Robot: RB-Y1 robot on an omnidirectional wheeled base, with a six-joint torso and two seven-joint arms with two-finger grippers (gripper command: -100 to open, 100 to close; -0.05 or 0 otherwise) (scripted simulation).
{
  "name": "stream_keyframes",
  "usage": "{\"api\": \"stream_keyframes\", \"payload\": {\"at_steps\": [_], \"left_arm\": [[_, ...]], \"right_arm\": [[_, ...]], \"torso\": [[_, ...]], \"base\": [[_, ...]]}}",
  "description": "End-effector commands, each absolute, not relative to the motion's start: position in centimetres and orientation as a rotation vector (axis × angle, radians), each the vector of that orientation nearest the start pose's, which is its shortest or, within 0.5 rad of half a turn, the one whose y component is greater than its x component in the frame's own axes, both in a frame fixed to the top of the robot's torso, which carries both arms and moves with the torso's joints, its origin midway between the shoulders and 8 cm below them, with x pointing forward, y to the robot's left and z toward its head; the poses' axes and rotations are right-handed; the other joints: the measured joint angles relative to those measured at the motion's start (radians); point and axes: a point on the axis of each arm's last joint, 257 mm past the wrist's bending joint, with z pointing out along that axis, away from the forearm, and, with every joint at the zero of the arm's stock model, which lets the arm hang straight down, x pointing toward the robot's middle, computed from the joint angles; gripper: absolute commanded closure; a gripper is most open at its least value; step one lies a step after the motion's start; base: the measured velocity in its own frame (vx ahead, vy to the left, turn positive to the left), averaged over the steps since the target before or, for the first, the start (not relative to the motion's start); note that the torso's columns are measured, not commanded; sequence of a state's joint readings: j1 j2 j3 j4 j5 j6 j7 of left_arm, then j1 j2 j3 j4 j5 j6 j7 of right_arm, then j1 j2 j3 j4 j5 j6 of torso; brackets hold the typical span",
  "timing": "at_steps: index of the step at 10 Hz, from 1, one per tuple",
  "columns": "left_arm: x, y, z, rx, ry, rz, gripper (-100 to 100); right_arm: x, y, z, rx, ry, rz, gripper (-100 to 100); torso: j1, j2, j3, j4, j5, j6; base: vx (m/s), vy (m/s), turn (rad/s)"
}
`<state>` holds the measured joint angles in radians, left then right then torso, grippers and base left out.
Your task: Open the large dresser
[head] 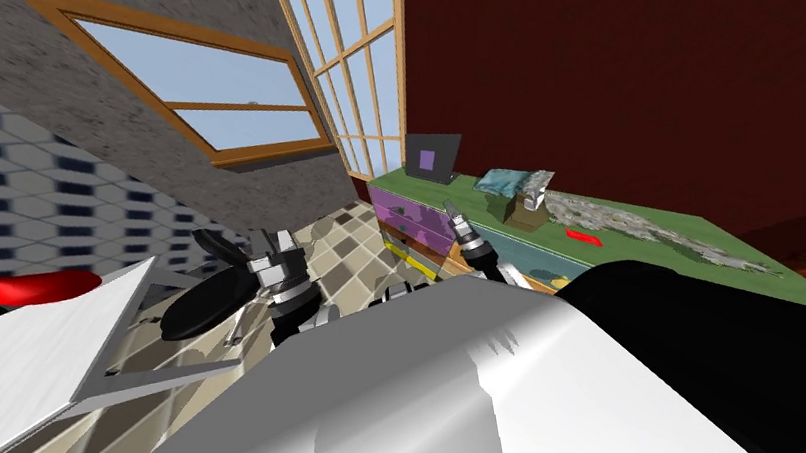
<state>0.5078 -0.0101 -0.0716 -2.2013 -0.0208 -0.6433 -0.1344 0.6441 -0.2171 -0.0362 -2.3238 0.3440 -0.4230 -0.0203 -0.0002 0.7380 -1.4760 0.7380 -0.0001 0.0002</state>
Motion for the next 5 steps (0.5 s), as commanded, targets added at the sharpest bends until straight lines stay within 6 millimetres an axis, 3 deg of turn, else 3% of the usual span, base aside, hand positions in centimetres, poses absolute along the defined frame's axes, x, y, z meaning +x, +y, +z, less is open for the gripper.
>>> {"api": "stream_keyframes", "payload": {"at_steps": [1,5], "left_arm": [[33.7,25.3,1.3,-0.565,0.607,-1.247,0],[33.7,25.3,1.3,-0.565,0.607,-1.247,0]], "right_arm": [[34.0,-25.9,-5.5,0.322,1.188,0.824,-100],[33.7,-26.6,-7.8,0.224,1.295,0.656,-100]], "torso": [[0.000,0.000,0.000,0.000,0.000,0.000],[0.001,0.000,0.000,0.000,0.000,0.000]], "base": [[0.052,0.036,0.103],[0.046,0.031,0.075]]}}
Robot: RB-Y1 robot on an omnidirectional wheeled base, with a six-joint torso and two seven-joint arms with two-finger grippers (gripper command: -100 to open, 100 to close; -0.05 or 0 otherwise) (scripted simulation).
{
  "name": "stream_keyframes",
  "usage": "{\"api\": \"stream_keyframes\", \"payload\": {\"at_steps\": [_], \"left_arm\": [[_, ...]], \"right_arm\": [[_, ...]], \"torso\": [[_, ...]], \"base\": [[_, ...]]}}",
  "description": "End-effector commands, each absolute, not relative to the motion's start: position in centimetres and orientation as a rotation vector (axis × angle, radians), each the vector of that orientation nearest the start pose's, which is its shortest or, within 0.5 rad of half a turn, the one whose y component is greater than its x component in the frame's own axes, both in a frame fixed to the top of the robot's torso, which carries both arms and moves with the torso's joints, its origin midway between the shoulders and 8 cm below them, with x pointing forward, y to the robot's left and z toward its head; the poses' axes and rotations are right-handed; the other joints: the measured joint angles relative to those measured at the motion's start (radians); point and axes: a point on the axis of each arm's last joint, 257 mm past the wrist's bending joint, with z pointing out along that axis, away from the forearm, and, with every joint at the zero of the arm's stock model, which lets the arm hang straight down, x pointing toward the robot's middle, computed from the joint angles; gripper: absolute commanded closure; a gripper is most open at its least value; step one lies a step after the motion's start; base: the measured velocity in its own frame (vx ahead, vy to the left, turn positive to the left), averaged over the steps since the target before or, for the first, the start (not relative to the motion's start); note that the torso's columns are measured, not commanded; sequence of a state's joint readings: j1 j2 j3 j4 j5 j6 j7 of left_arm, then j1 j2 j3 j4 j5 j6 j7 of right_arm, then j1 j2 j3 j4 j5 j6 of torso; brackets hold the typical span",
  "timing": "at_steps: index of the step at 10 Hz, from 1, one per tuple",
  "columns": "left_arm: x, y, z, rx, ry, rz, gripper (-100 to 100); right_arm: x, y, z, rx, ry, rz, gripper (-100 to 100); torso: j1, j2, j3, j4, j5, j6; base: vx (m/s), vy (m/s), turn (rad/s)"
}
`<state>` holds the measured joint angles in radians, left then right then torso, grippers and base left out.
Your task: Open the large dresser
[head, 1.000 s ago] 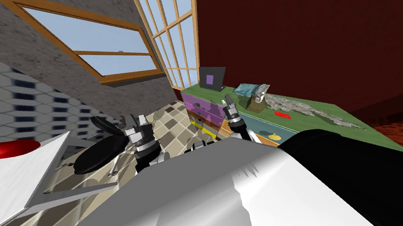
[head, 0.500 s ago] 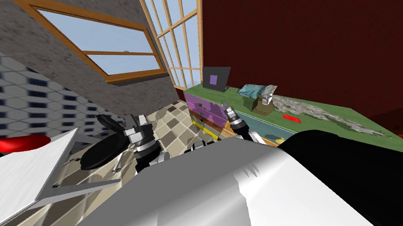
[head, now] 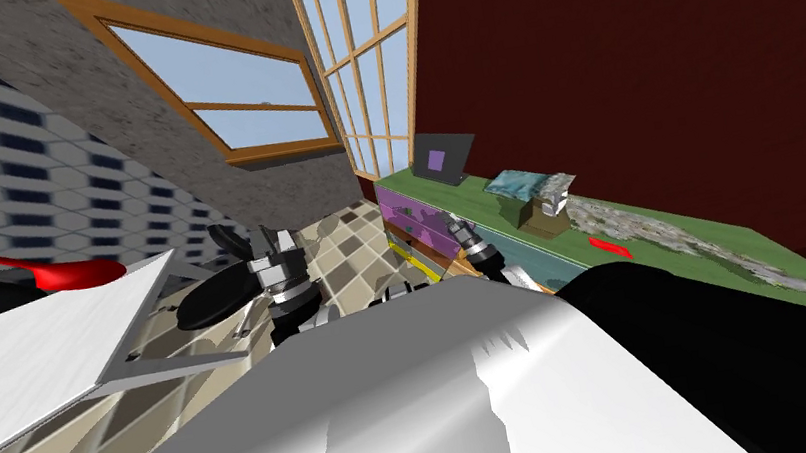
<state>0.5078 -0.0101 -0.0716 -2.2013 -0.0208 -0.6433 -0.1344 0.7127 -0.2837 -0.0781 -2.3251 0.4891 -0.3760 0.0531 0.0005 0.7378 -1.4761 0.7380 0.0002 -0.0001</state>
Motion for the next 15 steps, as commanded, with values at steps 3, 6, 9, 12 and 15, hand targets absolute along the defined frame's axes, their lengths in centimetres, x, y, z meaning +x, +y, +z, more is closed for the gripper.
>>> {"api": "stream_keyframes", "payload": {"at_steps": [3,6,9,12,15], "left_arm": [[33.7,25.3,1.3,-0.565,0.607,-1.247,0],[33.7,25.3,1.3,-0.565,0.607,-1.247,0],[33.7,25.3,1.3,-0.565,0.607,-1.247,0],[33.7,25.3,1.3,-0.565,0.607,-1.247,0],[33.7,25.3,1.3,-0.565,0.607,-1.247,0]], "right_arm": [[33.3,-27.8,-9.9,0.137,1.386,0.502,-100],[32.7,-29.2,-12.0,0.044,1.469,0.349,-100],[32.0,-30.7,-13.9,-0.049,1.545,0.203,-100],[31.5,-31.4,-15.1,-0.116,1.584,0.116,-100],[30.6,-33.1,-16.9,-0.217,1.647,-0.023,-100]], "torso": [[-0.001,0.001,0.000,0.000,0.000,0.000],[-0.001,0.000,0.000,0.000,0.000,0.000],[0.000,0.001,0.000,0.000,0.000,0.000],[-0.001,0.000,0.000,0.000,0.000,0.000],[-0.001,-0.001,0.000,0.000,0.000,0.000]], "base": [[0.039,0.019,0.073],[0.053,0.027,0.096],[0.043,0.023,0.110],[0.049,0.015,0.085],[0.053,0.012,0.146]]}}
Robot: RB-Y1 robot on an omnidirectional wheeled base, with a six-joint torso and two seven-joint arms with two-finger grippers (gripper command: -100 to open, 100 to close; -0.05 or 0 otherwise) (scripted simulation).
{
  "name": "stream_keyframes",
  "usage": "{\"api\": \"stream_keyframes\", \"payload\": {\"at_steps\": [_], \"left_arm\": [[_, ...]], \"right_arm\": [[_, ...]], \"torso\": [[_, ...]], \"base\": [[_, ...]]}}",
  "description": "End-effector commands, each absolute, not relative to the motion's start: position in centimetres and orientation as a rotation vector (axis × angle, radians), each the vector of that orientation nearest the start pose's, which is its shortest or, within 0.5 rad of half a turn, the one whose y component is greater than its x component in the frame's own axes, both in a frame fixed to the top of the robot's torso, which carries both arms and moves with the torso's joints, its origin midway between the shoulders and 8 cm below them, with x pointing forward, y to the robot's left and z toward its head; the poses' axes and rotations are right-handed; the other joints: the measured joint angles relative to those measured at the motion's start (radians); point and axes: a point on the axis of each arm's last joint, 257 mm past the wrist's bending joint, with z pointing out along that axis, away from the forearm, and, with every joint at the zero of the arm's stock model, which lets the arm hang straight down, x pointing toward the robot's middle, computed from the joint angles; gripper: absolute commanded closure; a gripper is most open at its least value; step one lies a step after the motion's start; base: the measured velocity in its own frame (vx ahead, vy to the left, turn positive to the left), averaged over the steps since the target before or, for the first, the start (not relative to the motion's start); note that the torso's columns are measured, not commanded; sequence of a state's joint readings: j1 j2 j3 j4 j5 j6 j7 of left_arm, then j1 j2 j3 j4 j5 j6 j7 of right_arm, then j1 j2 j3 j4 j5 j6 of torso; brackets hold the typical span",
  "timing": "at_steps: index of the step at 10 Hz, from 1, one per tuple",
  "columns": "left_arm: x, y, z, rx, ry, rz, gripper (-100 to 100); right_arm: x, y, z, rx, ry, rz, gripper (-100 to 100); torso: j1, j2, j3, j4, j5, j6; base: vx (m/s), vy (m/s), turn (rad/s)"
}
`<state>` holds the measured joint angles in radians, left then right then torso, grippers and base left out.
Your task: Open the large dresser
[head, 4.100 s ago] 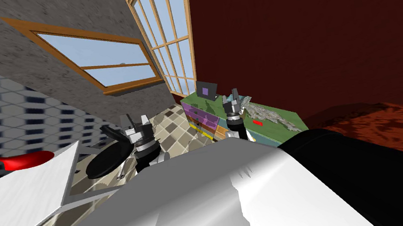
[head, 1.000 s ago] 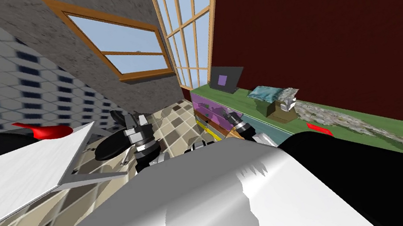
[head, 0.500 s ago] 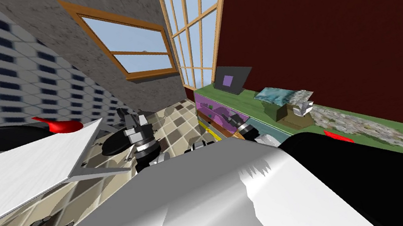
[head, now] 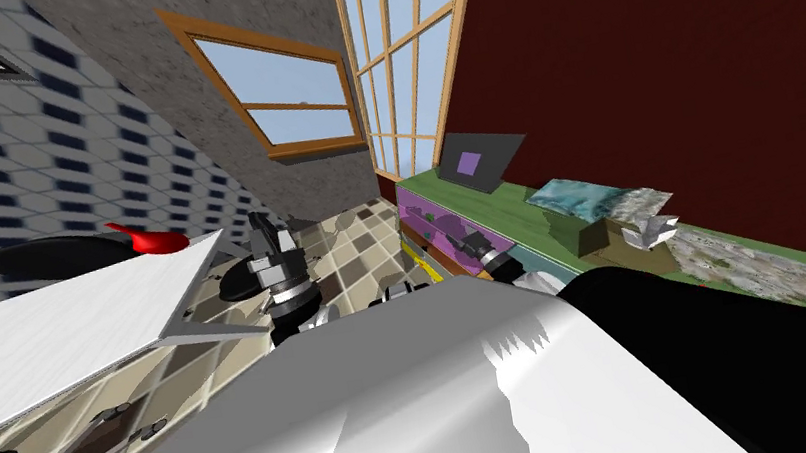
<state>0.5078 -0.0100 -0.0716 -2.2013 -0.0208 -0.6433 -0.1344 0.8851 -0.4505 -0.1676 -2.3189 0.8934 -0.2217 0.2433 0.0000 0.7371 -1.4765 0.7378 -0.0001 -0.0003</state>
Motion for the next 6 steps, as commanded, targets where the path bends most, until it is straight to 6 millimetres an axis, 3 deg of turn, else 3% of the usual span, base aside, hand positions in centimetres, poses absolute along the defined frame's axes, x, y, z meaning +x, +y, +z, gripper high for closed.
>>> {"api": "stream_keyframes", "payload": {"at_steps": [1,3,6], "left_arm": [[33.7,25.3,1.3,-0.565,0.607,-1.247,0],[33.7,25.3,1.3,-0.565,0.607,-1.247,0],[33.7,25.3,1.3,-0.565,0.607,-1.247,0]], "right_arm": [[30.1,-34.0,-17.8,-0.267,1.676,-0.089,-100],[29.0,-35.7,-19.5,-0.357,1.728,-0.208,-100],[27.9,-37.5,-21.0,-0.459,1.773,-0.330,-100]], "torso": [[0.000,0.001,0.000,0.000,0.000,0.001],[0.000,0.000,0.000,0.000,0.000,0.000],[-0.001,0.002,0.001,0.001,0.000,0.000]], "base": [[0.055,0.011,0.108],[0.078,0.022,0.268],[0.058,0.002,0.157]]}}
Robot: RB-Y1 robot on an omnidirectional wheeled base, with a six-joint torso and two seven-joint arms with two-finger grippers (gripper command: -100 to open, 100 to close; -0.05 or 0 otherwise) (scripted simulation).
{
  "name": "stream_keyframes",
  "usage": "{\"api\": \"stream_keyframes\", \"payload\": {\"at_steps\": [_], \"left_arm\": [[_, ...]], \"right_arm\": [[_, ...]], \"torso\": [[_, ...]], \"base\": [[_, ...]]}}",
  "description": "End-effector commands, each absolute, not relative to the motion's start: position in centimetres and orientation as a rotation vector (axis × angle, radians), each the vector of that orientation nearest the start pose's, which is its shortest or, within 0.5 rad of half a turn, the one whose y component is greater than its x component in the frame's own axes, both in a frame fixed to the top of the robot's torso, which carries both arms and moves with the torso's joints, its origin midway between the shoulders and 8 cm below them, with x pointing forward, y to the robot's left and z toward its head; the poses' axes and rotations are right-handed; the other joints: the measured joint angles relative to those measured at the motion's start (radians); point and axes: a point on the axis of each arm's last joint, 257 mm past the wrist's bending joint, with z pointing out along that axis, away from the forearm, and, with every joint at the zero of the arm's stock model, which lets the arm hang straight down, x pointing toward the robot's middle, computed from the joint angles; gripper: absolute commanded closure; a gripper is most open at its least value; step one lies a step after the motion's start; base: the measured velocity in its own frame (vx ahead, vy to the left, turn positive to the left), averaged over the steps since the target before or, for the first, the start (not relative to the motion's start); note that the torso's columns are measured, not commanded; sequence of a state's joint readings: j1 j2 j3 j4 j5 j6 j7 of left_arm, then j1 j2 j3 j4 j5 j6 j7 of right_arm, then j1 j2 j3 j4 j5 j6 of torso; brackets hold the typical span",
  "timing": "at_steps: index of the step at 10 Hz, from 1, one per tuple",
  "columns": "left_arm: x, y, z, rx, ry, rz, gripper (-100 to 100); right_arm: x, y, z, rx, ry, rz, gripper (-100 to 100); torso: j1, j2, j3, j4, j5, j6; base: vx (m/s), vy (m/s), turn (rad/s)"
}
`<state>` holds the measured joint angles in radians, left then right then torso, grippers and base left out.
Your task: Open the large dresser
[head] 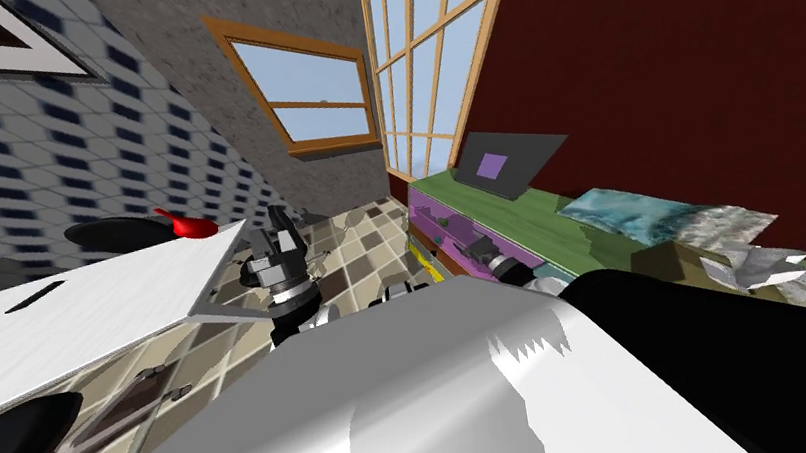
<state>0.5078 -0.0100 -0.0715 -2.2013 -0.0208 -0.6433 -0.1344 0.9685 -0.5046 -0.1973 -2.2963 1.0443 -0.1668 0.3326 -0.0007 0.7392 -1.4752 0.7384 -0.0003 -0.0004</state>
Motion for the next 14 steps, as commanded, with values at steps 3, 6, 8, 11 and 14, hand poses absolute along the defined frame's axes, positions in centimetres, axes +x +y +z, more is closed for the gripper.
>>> {"api": "stream_keyframes", "payload": {"at_steps": [3,6,8,11,14], "left_arm": [[33.7,25.3,1.3,-0.565,0.607,-1.247,0],[33.7,25.3,1.3,-0.565,0.607,-1.247,0],[33.7,25.3,1.3,-0.565,0.607,-1.247,0],[33.7,25.3,1.3,-0.565,0.607,-1.247,0],[33.7,25.3,1.3,-0.565,0.607,-1.247,0]], "right_arm": [[26.1,-40.0,-22.8,-0.594,1.825,-0.484,-100],[24.4,-42.1,-24.1,-0.720,1.858,-0.614,-100],[23.5,-43.3,-24.6,-0.796,1.870,-0.685,-100],[22.3,-44.8,-25.1,-0.914,1.875,-0.784,-100],[22.4,-45.4,-25.6,-0.916,1.881,-0.800,-100]], "torso": [[0.001,-0.002,-0.001,-0.001,0.000,0.001],[0.000,-0.001,-0.001,0.000,0.000,0.000],[0.001,-0.001,-0.001,0.000,0.000,0.000],[0.001,-0.001,0.000,0.000,0.000,0.001],[0.001,0.000,0.000,0.000,0.000,0.001]], "base": [[0.075,-0.004,0.243],[0.076,-0.019,0.206],[0.067,-0.011,0.207],[0.051,-0.006,0.156],[0.044,-0.007,0.077]]}}
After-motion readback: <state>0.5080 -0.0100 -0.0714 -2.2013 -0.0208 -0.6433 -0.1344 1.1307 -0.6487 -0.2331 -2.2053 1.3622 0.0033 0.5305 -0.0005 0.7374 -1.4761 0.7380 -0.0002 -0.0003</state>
